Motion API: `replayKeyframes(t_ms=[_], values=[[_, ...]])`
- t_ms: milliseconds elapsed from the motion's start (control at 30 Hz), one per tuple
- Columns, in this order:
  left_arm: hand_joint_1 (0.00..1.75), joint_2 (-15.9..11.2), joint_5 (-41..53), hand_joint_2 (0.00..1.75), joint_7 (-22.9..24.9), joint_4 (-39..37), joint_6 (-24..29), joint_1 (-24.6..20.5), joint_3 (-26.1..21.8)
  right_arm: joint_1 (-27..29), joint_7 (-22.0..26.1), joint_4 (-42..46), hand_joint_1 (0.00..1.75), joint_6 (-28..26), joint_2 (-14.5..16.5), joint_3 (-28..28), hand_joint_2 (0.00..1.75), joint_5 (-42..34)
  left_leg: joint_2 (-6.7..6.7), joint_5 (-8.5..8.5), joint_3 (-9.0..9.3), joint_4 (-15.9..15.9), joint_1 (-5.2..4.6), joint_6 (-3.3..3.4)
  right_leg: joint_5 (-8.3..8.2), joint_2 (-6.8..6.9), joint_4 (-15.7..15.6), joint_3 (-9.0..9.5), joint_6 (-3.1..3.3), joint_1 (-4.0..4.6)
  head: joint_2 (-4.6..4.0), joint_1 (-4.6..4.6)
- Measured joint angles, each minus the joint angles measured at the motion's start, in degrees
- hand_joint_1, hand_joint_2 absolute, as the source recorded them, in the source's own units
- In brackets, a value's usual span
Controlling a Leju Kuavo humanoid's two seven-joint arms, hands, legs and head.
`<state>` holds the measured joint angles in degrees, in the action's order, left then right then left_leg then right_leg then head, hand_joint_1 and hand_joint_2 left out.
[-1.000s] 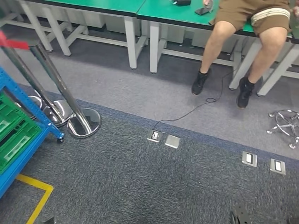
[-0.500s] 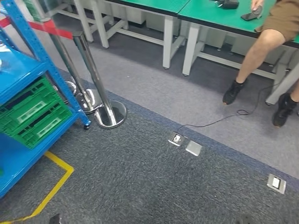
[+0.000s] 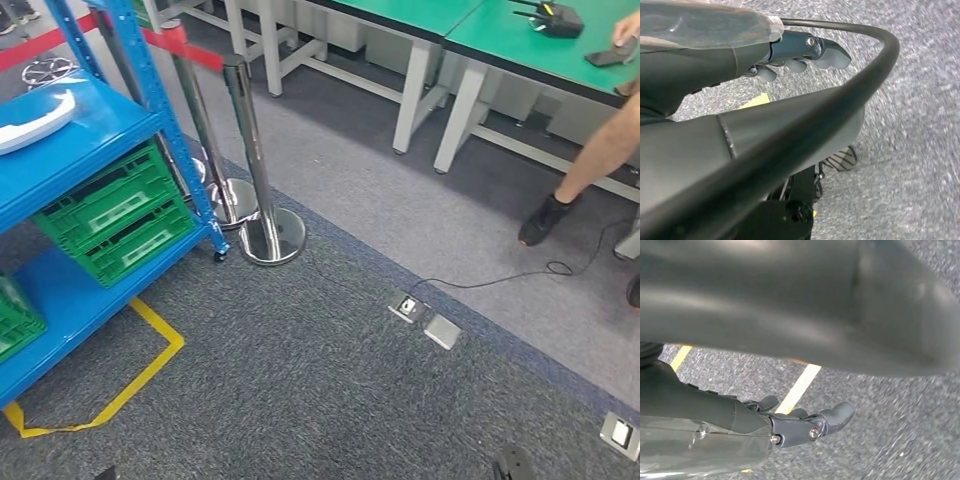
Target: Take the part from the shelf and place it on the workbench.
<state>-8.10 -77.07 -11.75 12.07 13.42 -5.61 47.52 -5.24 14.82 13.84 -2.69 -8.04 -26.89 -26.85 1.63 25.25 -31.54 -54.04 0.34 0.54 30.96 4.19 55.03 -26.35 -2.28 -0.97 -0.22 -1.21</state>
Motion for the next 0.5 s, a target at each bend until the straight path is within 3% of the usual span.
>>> replayKeyframes(t_ms=[67,100,133,167,200,233,300,367,433,500], values=[[0.0,-0.02,0.11,0.0,0.1,0.0,0.0,-0.08,0.01,0.06,-0.05,-0.06,0.0,0.0,0.0,-0.01,0.0,-0.24,-1.04,-0.03,0.11,0.1,0.05,0.56,3.86,-2.98,7.18,-3.28,-0.2,-0.11,0.0,0.66],[0.0,-0.03,0.15,0.0,0.18,0.0,0.0,-0.13,0.01,0.15,-0.08,-0.11,0.0,0.01,0.0,-0.01,0.0,-0.39,-1.66,-0.01,0.13,0.09,-0.02,0.74,5.71,-3.62,11.64,-5.38,-0.19,-0.1,0.0,0.98],[0.0,-0.04,0.17,0.0,0.28,0.0,0.01,-0.16,0.01,0.26,-0.13,-0.17,0.0,0.02,0.01,-0.01,0.0,-0.52,-2.38,0.0,0.18,0.07,-0.08,0.82,6.67,-3.87,15.05,-7.1,-0.18,-0.09,0.0,1.25],[0.0,-0.05,0.17,0.0,0.39,0.0,0.02,-0.13,0.0,0.37,-0.16,-0.22,0.0,0.04,0.02,-0.02,0.0,-0.62,-3.18,0.03,0.28,0.04,-0.12,0.84,6.4,-3.98,16.39,-7.95,-0.14,-0.11,0.0,1.46],[0.0,-0.05,0.16,0.0,0.5,0.0,0.03,-0.09,0.0,0.43,-0.2,-0.25,0.0,0.05,0.02,-0.02,0.0,-0.69,-3.98,0.07,0.43,0.0,-0.13,0.81,4.84,-4.11,15.2,-7.7,-0.06,-0.13,0.0,1.68],[0.0,-0.04,0.14,0.0,0.59,0.0,0.05,-0.06,0.01,0.46,-0.22,-0.27,0.0,0.07,0.02,-0.02,0.0,-0.73,-4.79,0.14,0.59,-0.05,-0.11,0.73,2.38,-4.57,11.85,-6.5,0.04,-0.16,0.0,1.9],[0.0,0.0,0.1,0.0,0.72,0.0,0.08,-0.09,0.02,0.48,-0.25,-0.33,0.0,0.08,0.02,-0.02,0.0,-0.75,-6.21,0.31,0.66,-0.29,-0.09,0.41,-1.69,-7.25,3.82,-3.44,0.36,-0.32,0.0,2.37],[0.0,-0.01,0.1,0.0,0.84,0.0,0.15,-0.2,0.02,0.44,-0.31,-0.39,0.0,0.14,0.02,-0.03,0.0,-0.75,-7.45,0.26,0.19,-0.56,-0.03,-0.15,-2.39,-9.22,-0.13,-1.92,0.72,-0.34,0.0,2.52],[0.0,-0.14,0.15,0.0,0.9,-0.02,0.29,-0.03,0.02,0.33,-0.37,-0.4,0.0,0.21,0.06,-0.04,0.0,-0.82,-8.65,-0.05,-0.3,-0.53,0.05,-0.89,-2.18,-8.35,-0.82,-1.38,1.24,-0.31,0.0,2.4],[0.0,-0.22,0.24,0.0,0.96,-0.04,0.43,0.17,0.02,0.36,-0.39,-0.4,0.0,0.26,0.12,-0.03,0.0,-0.99,-7.17,0.81,-1.15,-1.91,-0.06,-1.59,-2.55,-6.87,-1.28,-0.92,1.99,-0.48,0.0,1.88]])
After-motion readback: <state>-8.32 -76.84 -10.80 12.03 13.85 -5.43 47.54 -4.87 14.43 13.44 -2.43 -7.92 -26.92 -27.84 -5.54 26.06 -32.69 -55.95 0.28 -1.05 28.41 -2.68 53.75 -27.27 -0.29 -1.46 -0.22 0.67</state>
